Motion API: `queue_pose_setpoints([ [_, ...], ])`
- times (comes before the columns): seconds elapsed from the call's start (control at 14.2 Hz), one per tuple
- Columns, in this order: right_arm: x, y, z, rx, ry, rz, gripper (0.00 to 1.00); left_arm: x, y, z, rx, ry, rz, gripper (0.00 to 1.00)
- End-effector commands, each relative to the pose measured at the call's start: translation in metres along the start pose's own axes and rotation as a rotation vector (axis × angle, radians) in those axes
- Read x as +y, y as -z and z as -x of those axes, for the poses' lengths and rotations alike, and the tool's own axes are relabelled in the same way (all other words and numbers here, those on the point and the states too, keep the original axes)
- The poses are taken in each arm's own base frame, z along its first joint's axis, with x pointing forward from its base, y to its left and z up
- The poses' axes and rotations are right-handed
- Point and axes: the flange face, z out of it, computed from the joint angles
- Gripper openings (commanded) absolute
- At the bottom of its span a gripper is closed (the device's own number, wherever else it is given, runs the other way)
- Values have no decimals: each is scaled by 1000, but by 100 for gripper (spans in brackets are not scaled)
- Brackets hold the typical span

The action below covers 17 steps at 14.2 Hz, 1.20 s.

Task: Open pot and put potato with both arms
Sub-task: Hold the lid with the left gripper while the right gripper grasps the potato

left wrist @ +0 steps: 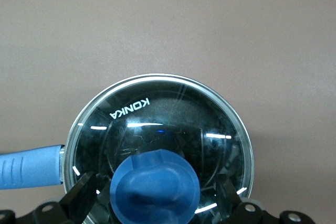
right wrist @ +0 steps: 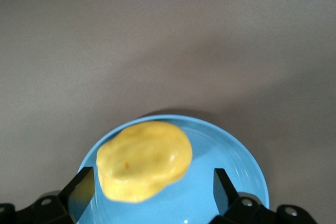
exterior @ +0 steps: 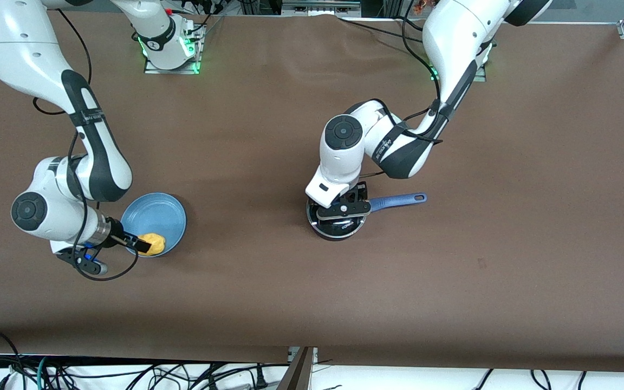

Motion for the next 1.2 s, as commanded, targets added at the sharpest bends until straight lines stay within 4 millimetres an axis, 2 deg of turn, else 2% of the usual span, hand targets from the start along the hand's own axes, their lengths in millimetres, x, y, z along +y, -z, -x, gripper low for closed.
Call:
queue_pose_setpoints([
  [0.0, -4, -9, -8, 3, -31, -7, 100, -3, 4, 4, 9, -18, -21, 95],
  [0.07, -5, -9, -8, 3, -34, -7, 100, -3, 3, 5, 6, -15, -20, 88],
  [0.14, -6, -13, -8, 10, -36, -13, 100, -3, 3, 5, 6, -14, -20, 87],
  [0.35, -6, -21, -8, 31, -37, -26, 100, -2, 5, 4, 7, -12, -17, 69],
  [0.63, -4, -30, -5, 18, -44, -25, 97, -5, 8, 2, 7, -14, -18, 65],
  [0.77, -5, -31, -3, 9, -81, -31, 94, -6, 20, 1, 6, -13, -25, 64],
  [0.91, -6, -34, -1, 1, -89, -28, 84, -9, 35, 0, -1, -1, -23, 62],
  [1.12, -7, -33, 1, -5, -76, -25, 57, -17, 60, -5, 0, 17, -21, 61],
])
